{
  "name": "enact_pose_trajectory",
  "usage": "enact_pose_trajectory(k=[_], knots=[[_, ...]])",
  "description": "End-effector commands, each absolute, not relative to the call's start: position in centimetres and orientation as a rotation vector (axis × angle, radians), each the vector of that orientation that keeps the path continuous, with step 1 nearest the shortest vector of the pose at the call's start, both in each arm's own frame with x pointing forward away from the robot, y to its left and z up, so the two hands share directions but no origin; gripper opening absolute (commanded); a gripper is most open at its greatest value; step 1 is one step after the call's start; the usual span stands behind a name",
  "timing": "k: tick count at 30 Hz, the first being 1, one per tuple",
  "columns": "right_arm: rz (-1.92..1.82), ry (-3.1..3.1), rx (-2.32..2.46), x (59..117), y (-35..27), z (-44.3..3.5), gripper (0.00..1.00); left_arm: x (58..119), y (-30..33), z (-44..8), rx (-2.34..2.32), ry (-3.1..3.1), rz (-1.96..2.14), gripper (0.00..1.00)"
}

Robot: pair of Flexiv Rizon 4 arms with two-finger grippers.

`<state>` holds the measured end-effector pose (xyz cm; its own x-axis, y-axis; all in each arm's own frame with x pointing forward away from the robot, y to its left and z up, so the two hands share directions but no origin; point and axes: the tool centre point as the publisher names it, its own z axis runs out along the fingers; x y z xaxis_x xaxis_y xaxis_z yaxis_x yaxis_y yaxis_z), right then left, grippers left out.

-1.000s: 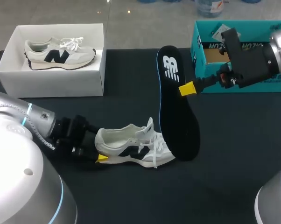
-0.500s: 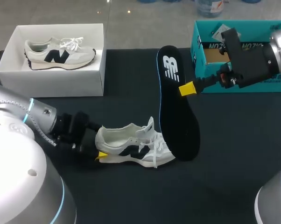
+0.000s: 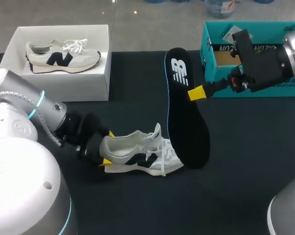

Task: Take the shoe out of the shoebox, open the shoe tongue, remove and reinsert the insole, then place the shoe into the shoebox

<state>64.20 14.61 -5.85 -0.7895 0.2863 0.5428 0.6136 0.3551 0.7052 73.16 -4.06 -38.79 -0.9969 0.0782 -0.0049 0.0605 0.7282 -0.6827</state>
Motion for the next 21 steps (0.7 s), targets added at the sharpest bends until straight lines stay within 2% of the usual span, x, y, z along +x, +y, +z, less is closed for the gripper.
enact_pose_trajectory(k=[1, 21], knots=[[-1.406, -2.297, -0.796, 64.3, 14.8, -5.9, 0.0, 72.9, -4.3, -37.3, -0.121, -2.999, 0.941, 1.0], [-1.406, -2.297, -0.796, 64.3, 14.8, -5.9, 0.0, 73.1, -4.5, -35.5, -0.138, -3.172, 0.264, 1.0]])
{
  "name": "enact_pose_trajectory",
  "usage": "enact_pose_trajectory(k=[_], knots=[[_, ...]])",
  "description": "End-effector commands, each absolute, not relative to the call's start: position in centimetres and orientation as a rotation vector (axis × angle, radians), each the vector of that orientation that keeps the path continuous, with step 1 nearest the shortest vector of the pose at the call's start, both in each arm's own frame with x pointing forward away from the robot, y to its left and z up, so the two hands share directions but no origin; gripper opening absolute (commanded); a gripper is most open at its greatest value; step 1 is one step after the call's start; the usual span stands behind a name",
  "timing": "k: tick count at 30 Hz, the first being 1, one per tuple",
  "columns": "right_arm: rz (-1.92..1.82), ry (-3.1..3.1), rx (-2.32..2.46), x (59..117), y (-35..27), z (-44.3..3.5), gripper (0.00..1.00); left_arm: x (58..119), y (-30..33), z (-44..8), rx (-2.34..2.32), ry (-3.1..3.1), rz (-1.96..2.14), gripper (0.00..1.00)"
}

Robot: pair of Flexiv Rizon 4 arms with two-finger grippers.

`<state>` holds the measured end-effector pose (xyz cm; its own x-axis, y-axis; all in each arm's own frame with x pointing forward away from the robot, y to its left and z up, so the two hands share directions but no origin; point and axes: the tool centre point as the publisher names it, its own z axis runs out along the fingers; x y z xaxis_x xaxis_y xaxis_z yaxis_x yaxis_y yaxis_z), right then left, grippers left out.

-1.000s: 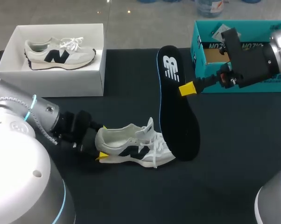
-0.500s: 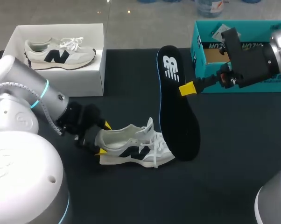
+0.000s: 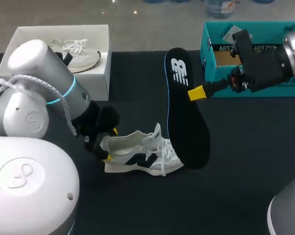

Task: Take the shoe out of the shoebox, open the shoe tongue, remove and reinsert the insole, then place the shoe into the shoebox

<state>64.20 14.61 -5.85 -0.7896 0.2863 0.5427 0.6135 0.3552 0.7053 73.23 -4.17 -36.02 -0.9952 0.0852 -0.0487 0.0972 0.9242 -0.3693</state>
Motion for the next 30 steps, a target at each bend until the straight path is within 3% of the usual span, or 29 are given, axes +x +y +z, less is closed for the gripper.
enact_pose_trajectory(k=[1, 30], knots=[[-1.406, -2.297, -0.796, 64.3, 14.8, -5.9, 0.0, 73.1, -4.4, -35.4, 0.119, 3.081, -0.235, 1.0], [-1.406, -2.297, -0.796, 64.3, 14.8, -5.9, 0.0, 73.3, -2.3, -33.3, 0.012, 3.078, -0.268, 1.0]])
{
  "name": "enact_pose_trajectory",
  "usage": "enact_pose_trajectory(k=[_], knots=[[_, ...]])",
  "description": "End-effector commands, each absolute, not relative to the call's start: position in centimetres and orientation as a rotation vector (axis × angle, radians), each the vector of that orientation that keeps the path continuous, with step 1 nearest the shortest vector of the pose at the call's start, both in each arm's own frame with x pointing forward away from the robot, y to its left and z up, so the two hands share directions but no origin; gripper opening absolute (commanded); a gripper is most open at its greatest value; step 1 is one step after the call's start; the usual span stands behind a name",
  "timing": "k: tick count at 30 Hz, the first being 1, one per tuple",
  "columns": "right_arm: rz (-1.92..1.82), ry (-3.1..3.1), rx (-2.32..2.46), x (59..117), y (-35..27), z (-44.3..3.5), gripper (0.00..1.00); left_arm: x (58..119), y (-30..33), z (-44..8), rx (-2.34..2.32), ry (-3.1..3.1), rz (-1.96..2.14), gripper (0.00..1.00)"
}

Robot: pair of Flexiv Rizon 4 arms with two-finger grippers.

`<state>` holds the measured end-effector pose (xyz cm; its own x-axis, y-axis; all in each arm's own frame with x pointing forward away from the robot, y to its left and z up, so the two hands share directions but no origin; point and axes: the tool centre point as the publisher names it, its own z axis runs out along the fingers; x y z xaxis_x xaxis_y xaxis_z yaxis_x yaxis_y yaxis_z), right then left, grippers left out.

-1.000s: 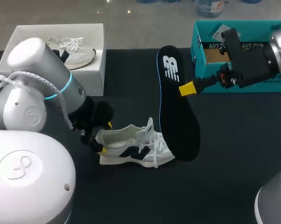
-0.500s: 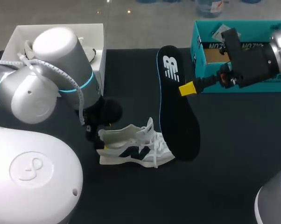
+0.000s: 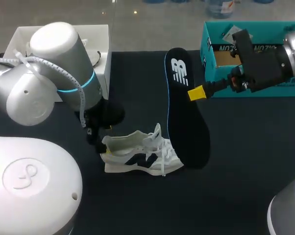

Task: Take the shoe out of the shoebox, open the shoe tongue, remove and reinsert the insole, then place the shoe into the shoebox

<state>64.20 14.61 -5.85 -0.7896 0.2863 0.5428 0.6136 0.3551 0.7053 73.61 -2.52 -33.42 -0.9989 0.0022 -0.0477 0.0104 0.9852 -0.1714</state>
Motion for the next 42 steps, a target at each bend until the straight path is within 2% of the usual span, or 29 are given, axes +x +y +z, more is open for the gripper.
enact_pose_trajectory(k=[1, 17, 27, 42], knots=[[-1.406, -2.297, -0.796, 64.3, 14.8, -5.9, 0.0, 73.3, -2.3, -33.3, 0.012, 3.078, -0.268, 1.0], [-1.406, -2.297, -0.796, 64.3, 14.8, -5.9, 0.0, 73.3, -2.3, -33.3, 0.012, 3.078, -0.268, 1.0], [-1.406, -2.297, -0.796, 64.3, 14.8, -5.9, 0.0, 74.6, -5.2, -32.0, 0.078, 3.073, -0.287, 1.0], [-1.406, -2.297, -0.796, 64.3, 14.8, -5.9, 0.0, 78.3, -11.1, -34.2, 0.036, 3.002, -0.336, 1.0]])
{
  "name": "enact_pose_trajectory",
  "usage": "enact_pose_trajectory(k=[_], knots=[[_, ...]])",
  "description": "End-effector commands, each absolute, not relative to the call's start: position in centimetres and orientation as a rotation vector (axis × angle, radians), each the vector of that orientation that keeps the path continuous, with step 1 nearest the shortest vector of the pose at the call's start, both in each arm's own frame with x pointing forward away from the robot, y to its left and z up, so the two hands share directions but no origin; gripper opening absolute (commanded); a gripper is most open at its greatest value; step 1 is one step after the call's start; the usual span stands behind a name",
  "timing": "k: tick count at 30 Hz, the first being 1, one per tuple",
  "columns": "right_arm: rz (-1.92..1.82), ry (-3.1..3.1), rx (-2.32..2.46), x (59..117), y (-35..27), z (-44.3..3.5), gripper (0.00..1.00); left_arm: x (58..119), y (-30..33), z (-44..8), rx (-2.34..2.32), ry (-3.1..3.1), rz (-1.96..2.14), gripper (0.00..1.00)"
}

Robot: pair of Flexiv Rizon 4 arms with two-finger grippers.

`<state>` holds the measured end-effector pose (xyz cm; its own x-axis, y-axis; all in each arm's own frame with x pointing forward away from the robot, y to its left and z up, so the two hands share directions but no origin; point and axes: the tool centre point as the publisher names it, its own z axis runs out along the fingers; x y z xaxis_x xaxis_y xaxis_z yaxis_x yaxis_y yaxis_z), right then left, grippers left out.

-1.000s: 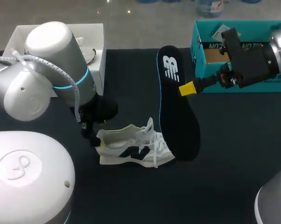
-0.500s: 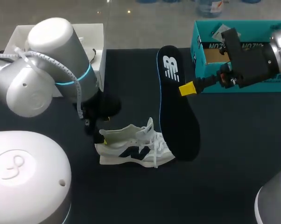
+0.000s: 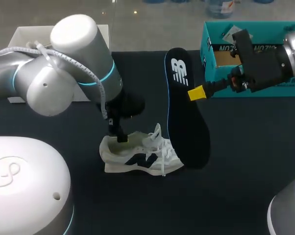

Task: Take the shoe out of the shoebox, open the shoe tongue, remove and reinsert the insole, then place the shoe into the shoebox

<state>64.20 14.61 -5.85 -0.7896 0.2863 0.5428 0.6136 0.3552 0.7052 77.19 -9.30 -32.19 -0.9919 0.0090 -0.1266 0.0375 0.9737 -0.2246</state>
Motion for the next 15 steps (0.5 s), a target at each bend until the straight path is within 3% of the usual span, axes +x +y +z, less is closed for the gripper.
enact_pose_trajectory(k=[1, 9, 11, 15], knots=[[-1.406, -2.297, -0.796, 64.3, 14.8, -5.9, 0.0, 78.4, -11.3, -34.4, 0.037, 2.997, -0.344, 1.0], [-1.406, -2.297, -0.796, 64.3, 14.8, -5.9, 0.0, 79.2, -11.7, -36.4, -0.01, 2.988, -0.358, 1.0], [-1.406, -2.297, -0.796, 64.3, 14.8, -5.9, 0.0, 79.4, -11.8, -36.7, -0.018, 2.99, -0.379, 0.96], [-1.406, -2.297, -0.796, 64.3, 14.8, -5.9, 0.0, 79.5, -12.2, -37.1, -0.006, 3.006, -0.4, 0.71]])
